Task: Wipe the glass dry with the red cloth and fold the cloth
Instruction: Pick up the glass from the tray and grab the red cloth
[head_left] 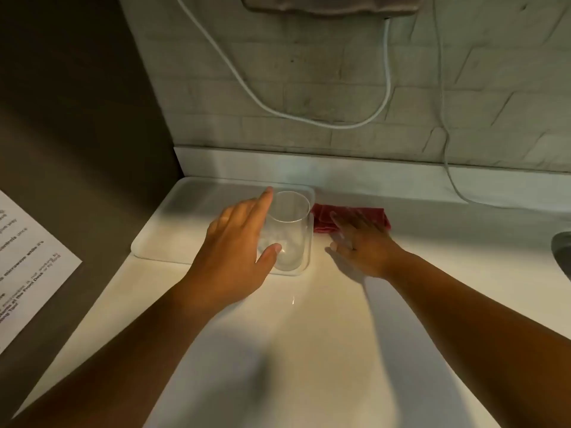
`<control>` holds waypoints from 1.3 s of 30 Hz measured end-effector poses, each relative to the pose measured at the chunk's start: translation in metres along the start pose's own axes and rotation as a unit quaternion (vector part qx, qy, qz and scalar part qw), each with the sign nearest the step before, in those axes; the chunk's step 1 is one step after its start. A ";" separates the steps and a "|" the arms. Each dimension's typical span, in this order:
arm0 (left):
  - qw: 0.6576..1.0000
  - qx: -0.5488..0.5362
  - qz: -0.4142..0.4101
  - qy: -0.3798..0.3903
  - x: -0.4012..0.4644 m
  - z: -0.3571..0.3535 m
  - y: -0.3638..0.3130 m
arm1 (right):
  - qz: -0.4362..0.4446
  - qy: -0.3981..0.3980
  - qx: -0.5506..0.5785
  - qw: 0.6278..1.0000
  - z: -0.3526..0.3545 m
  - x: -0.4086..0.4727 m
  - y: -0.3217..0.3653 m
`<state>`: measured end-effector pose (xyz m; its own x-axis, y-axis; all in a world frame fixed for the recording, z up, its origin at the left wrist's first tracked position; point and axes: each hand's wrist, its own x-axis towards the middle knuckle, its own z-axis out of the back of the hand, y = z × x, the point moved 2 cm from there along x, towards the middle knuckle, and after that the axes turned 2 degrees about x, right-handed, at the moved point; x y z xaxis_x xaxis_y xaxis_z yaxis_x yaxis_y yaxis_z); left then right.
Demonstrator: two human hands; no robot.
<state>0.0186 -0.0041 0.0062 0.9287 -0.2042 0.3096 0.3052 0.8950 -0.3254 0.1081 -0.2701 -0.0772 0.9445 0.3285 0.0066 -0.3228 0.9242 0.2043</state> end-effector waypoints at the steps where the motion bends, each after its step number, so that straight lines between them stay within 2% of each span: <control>1: 0.999 -0.030 0.019 -0.005 0.000 -0.004 0.003 | -0.014 0.020 -0.014 1.000 -0.004 0.001 -0.001; 3: 0.994 -0.087 0.060 -0.007 -0.001 -0.013 0.010 | -0.027 0.016 -0.059 0.998 -0.007 0.004 -0.001; 9: 0.965 -0.222 0.137 0.023 -0.009 -0.062 0.029 | -0.061 -0.051 -0.089 0.993 0.002 0.012 0.013; 11: 0.957 -0.253 0.140 0.026 -0.009 -0.077 0.035 | -0.077 -0.073 -0.095 0.990 0.006 0.013 0.020; 14: 0.943 -0.299 0.143 0.022 -0.005 -0.092 0.039 | -0.088 -0.059 -0.113 0.988 0.007 0.012 0.026; 18: 0.922 -0.353 0.158 0.028 0.004 -0.096 0.039 | -0.083 -0.058 -0.038 0.994 0.007 0.000 0.025; 24: 0.898 -0.410 0.150 0.063 0.014 -0.094 0.042 | -0.038 -0.152 -0.019 0.988 -0.006 -0.039 0.021; 27: 0.899 -0.409 0.147 0.056 0.018 -0.090 0.043 | -0.015 -0.150 -0.006 0.989 -0.009 -0.045 0.018; 32: 0.894 -0.424 0.141 0.030 0.022 -0.091 0.042 | -0.015 -0.153 -0.054 0.987 -0.011 -0.043 0.021; 35: 0.866 -0.473 0.165 0.003 0.024 -0.089 0.040 | -0.024 -0.167 -0.028 0.985 -0.006 -0.038 0.021; 39: 0.791 -0.578 0.195 -0.037 0.026 -0.070 0.029 | -0.097 -0.154 0.077 0.980 0.004 -0.028 0.013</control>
<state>0.0664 -0.0115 -0.0579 0.9980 0.0595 0.0211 0.0262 -0.0860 -0.9960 0.0781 -0.2680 -0.0710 0.9687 0.0526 0.2427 -0.1439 0.9153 0.3762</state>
